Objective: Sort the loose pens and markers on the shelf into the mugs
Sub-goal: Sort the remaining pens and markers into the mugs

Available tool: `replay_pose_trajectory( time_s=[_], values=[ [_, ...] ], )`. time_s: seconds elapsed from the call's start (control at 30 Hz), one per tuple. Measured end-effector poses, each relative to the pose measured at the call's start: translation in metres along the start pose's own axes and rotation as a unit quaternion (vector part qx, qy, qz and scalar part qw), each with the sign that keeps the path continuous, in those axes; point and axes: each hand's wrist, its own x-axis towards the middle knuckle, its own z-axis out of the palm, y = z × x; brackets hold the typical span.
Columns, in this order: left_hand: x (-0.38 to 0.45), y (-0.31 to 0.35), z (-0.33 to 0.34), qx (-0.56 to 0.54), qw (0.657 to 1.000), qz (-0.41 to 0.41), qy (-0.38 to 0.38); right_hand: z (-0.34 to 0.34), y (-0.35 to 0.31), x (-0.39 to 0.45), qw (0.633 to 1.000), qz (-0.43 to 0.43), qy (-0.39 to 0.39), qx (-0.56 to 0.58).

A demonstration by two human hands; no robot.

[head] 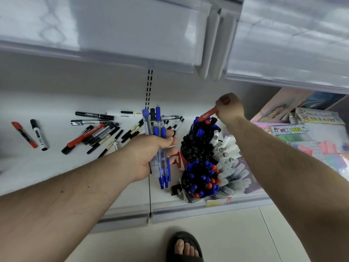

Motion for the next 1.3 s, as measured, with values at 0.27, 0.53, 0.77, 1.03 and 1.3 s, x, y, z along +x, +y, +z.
replay_pose_trajectory(
  time_s=[0.27,0.53,0.77,1.03,1.3],
  values=[
    [0.003,-0.004,0.005,-0.003,1.000,-0.008,-0.004,0.004,0.023,-0.007,0.993,0.000,-0.049,-0.103],
    [0.004,-0.004,0.004,0.001,1.000,-0.004,-0.005,0.031,0.021,-0.021,0.929,-0.069,-0.163,-0.324],
    [0.003,-0.002,-0.001,0.007,1.000,-0.002,-0.007,0.033,0.025,-0.025,0.882,0.014,-0.247,-0.401],
    [-0.003,0.002,-0.006,0.031,0.999,0.005,-0.023,0.014,-0.016,-0.049,0.939,-0.003,-0.156,-0.308],
    [-0.033,0.005,-0.006,0.147,0.986,0.021,-0.072,-0.044,-0.127,-0.170,0.971,-0.152,-0.180,-0.038]
  ],
)
